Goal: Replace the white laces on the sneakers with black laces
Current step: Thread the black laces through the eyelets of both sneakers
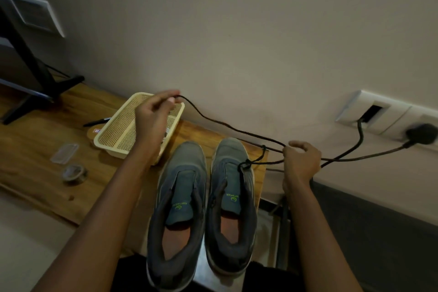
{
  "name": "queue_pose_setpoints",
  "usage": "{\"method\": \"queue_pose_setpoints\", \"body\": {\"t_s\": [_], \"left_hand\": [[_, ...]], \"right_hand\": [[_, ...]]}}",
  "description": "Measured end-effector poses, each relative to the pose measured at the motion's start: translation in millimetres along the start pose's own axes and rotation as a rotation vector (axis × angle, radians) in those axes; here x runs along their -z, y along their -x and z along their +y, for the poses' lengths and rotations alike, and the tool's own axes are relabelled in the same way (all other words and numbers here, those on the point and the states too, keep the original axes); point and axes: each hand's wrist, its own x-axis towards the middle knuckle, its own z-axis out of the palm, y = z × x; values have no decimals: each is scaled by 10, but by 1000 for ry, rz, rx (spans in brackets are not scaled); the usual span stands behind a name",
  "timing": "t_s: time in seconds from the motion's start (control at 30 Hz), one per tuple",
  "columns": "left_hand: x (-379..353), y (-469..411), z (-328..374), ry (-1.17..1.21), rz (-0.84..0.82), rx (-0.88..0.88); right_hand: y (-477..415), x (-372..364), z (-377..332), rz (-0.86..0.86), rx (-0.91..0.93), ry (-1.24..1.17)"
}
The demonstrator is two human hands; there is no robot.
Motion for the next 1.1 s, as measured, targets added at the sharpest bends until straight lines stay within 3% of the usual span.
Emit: {"method": "queue_pose_setpoints", "body": {"t_s": [0.13,0.2,0.3,0.4,0.57,0.87,1.1], "left_hand": [[-274,128,-140,-385,-351,-169],[-412,223,-180,-577,-432,-235],[-525,363,-199,-675,-471,-318],[-507,331,-286,-628,-474,-245],[-481,310,-323,-229,-615,53],[-497,284,-343,-611,-392,-68],[-505,254,-419,-544,-505,-31]], "right_hand": [[114,-11,-156,-91,316,152],[209,-85,-181,-237,464,183],[350,-263,-128,-462,634,275],[426,-381,-106,-490,683,278],[396,-385,-93,-407,749,327],[377,-379,-69,-373,772,356],[351,-404,-5,-421,711,343]]}}
